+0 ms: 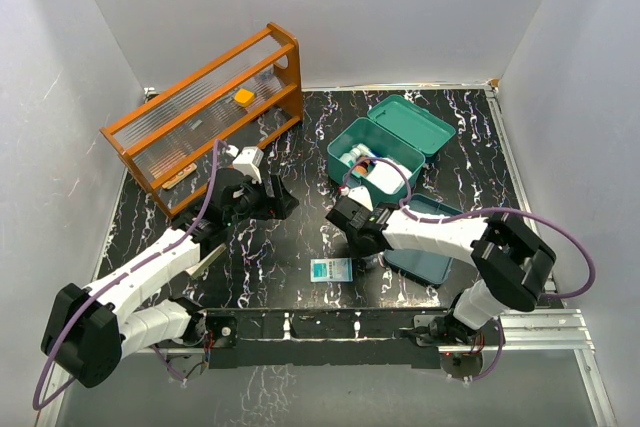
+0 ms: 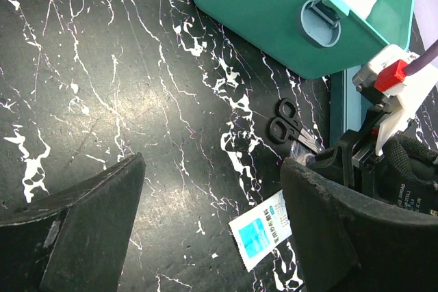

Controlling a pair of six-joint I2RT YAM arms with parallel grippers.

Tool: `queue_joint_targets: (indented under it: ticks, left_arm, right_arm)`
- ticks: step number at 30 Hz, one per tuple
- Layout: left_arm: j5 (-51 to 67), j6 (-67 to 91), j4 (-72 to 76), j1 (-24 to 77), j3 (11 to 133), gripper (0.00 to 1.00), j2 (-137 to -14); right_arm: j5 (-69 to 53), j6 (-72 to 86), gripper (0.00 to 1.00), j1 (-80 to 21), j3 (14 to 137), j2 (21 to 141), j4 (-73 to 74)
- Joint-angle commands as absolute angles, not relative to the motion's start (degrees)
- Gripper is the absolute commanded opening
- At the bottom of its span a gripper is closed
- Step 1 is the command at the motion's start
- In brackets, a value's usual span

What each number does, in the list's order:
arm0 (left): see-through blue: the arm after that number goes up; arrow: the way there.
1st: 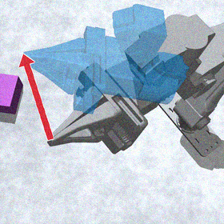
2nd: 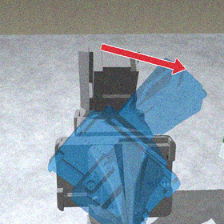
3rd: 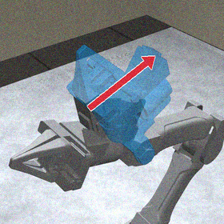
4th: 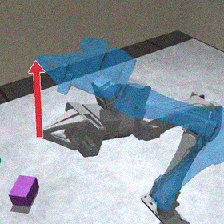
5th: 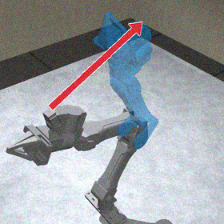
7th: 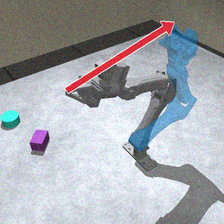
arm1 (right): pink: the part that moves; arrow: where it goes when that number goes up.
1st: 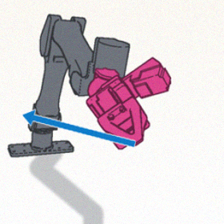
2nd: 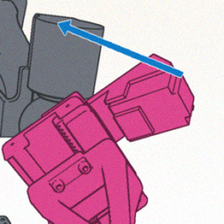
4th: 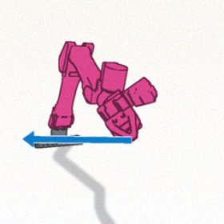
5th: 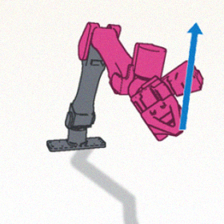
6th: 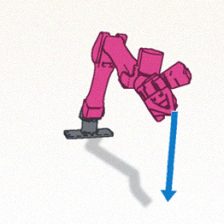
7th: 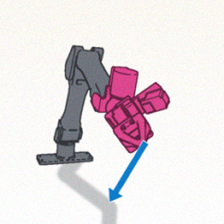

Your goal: Organize the medicine kit

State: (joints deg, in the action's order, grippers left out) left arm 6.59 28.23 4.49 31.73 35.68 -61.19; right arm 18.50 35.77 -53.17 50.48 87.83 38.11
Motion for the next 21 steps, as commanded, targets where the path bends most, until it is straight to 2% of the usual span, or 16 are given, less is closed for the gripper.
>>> queue_joint_targets:
  ticks: [1,5,14,21]
  left_arm:
    - [5.91,27.51,4.99,31.9,36.67,0.79,-61.01]
    - [5.81,27.5,4.97,31.82,36.57,0.79,-60.91]
    - [5.71,27.51,4.92,31.89,36.52,0.79,-60.87]
    - [5.71,27.59,5.17,31.9,36.39,0.79,-60.96]
  right_arm:
    - [18.72,35.84,0.25,-53.43,50.88,88.88,36.32]
    - [18.57,36.12,0.16,-53.43,50.84,88.49,36.12]
    - [19.86,38.95,0.09,-53.39,51.45,83.72,35.95]
    - [25.3,43.08,0.04,-53.44,49.68,76.64,36.25]
